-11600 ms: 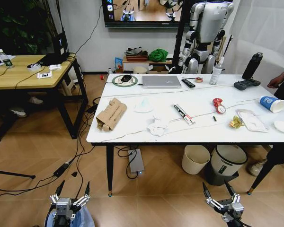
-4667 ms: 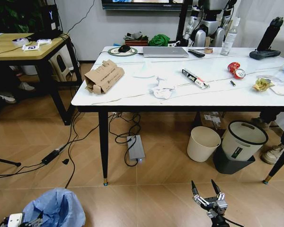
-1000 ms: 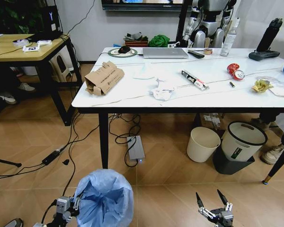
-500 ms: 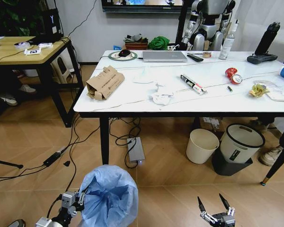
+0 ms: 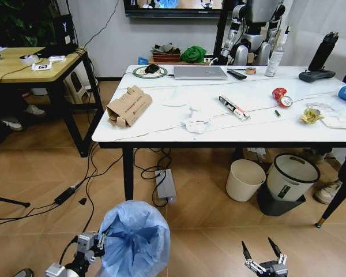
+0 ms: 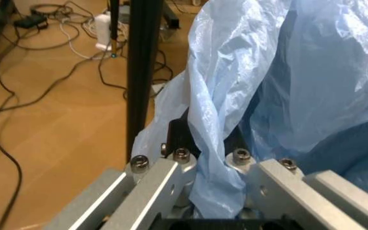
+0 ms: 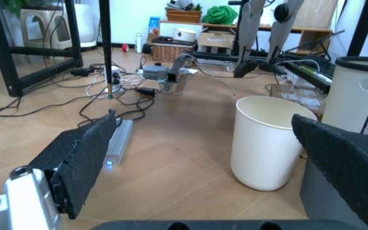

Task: Pick up the trash bin and place the trash from the table into it.

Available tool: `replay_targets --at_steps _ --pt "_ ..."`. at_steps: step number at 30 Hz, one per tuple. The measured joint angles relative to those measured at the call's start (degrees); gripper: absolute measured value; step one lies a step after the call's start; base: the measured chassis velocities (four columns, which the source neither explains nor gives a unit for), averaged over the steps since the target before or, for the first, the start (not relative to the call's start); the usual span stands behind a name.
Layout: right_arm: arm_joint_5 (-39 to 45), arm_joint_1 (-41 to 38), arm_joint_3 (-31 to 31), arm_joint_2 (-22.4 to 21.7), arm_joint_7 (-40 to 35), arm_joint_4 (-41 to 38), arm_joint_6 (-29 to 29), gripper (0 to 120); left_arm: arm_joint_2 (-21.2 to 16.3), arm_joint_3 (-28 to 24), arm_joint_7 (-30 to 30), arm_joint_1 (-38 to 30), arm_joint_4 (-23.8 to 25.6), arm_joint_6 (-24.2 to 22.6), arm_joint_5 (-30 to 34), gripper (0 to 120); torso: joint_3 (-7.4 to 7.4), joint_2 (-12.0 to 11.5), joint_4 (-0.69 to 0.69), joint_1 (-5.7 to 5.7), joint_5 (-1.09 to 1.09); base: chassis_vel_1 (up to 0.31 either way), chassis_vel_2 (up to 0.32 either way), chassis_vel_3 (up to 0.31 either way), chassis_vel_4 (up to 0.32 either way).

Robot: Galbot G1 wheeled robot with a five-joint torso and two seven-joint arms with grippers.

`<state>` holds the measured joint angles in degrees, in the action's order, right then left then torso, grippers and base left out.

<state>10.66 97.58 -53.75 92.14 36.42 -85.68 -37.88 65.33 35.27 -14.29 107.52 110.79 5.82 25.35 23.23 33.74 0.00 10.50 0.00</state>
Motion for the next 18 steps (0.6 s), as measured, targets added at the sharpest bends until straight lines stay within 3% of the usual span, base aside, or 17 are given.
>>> replay_targets --at_steps 18 --pt "-0.51 -0.66 0.99 0.0 0.03 1.76 -0.51 100 1.15 -0.33 0.83 1.07 0.89 -0.37 -0.12 0 2.75 4.58 0.0 1.84 0.0 0.0 0.0 0.0 0.0"
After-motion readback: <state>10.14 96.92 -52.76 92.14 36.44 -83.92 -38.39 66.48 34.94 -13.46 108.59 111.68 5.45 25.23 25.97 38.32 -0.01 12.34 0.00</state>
